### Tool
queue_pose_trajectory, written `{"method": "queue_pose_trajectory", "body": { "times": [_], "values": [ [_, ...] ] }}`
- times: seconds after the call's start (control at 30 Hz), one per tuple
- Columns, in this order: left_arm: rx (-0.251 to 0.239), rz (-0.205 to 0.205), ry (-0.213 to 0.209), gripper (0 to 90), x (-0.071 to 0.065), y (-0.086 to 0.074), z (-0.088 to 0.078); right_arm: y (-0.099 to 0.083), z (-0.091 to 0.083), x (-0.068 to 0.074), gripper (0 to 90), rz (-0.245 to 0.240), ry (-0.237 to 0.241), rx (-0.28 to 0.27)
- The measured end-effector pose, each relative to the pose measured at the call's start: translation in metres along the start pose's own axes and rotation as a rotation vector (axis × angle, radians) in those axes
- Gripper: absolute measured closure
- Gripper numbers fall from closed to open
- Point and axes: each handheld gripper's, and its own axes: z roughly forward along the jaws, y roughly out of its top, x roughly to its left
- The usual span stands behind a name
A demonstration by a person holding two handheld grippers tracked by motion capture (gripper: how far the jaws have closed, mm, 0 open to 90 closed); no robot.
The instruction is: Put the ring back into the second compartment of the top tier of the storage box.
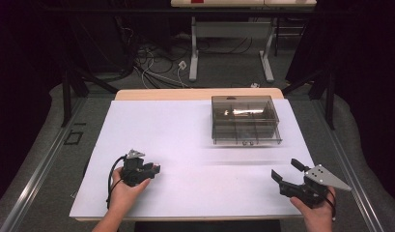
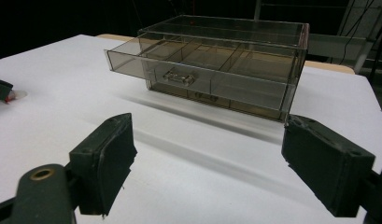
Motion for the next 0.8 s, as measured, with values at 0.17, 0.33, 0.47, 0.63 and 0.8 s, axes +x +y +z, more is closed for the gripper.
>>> {"method": "queue_pose_trajectory", "body": {
  "times": [0.17, 0.33, 0.47, 0.63, 0.8],
  "values": [
    [0.02, 0.004, 0.006, 65.9, 0.0005, 0.0004, 0.0, 0.0002, -0.0006, 0.0003, 16.4, 0.003, 0.001, 0.003],
    [0.016, -0.007, 0.008, 67.4, 0.0009, 0.0003, 0.0006, 0.0004, -0.0009, -0.0006, 16.3, -0.003, 0.001, 0.002],
    [0.02, -0.008, 0.008, 67.9, 0.0009, 0.0006, 0.0006, 0.0004, -0.0011, -0.0006, 16.4, -0.003, 0.001, 0.004],
    [0.022, -0.007, 0.007, 68.5, 0.0006, 0.0011, 0.0012, 0.0004, -0.0009, -0.0006, 16.4, -0.004, 0.003, 0.001],
    [0.028, 0.005, 0.014, 68.9, -0.0001, 0.0018, 0.0013, 0.0008, -0.0017, -0.0007, 16.4, -0.006, -0.001, 0.004]
  ]
}}
